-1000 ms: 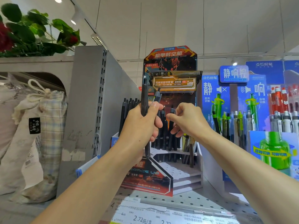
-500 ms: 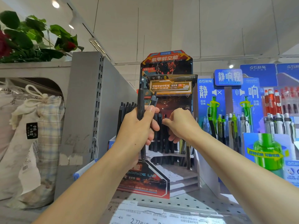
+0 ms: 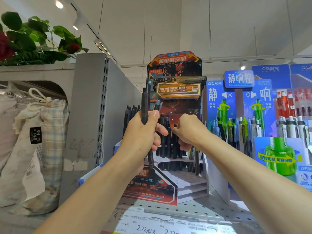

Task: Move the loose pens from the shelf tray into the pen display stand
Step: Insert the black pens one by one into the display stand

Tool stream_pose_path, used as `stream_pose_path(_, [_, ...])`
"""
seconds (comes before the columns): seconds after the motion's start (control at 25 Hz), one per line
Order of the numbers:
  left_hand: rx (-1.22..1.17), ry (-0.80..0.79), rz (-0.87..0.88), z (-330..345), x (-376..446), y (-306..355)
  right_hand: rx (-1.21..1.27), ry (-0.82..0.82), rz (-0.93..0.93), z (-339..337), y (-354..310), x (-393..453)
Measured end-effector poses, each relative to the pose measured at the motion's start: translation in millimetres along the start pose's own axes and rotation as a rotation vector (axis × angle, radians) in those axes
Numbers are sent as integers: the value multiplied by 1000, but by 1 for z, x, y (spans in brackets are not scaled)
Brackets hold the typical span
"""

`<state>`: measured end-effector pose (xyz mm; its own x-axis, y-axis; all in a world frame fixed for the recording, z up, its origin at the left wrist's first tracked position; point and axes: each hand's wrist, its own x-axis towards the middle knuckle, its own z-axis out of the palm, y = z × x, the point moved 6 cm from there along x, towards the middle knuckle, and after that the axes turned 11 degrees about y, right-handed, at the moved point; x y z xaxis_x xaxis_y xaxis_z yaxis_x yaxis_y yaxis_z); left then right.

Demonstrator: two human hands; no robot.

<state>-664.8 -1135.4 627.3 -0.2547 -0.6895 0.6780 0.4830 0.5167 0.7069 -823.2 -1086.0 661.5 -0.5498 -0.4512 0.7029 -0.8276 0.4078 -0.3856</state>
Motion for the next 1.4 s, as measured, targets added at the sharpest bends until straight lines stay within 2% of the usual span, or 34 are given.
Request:
stream_pose_path(0.24, [18,-4,4,2,0,1,-66,-1,-39,-6,-4,-7])
stream_pose_path(0.36, [37,-8,15,4,0,2,-56,90,-133,-16,-8,-11])
stream_pose_path(0.44, [53,-3,17,2,-1,1,202,120,-207,-26,-14,-17])
stream_pose_path(0.48, [60,-1,18,1,-1,0,426,72,-226,-31,-17,-21])
stream_pose_path(0.56, [68,1,16,0,-2,-1,807,-136,-252,-36,-27,-29])
stream_pose_path(0.64, [70,9,17,0,-3,-1,944,-309,-292,-36,-34,-36])
stream_pose_path(0.72, [68,4,21,0,-3,1,979,-338,-295,-34,-36,-36])
stream_pose_path(0.88, [17,-43,5,2,-6,2,990,-260,-236,-30,-33,-29])
stream_pose_path(1.04, [-26,-46,-56,-1,-5,-3,1106,-208,-168,-33,-30,-20])
stream_pose_path(1.28, [0,14,-57,-17,0,-10,1292,97,-6,-48,-12,-1])
stream_pose_path(1.4, [12,24,-59,-21,3,-10,1180,208,25,-40,-6,4])
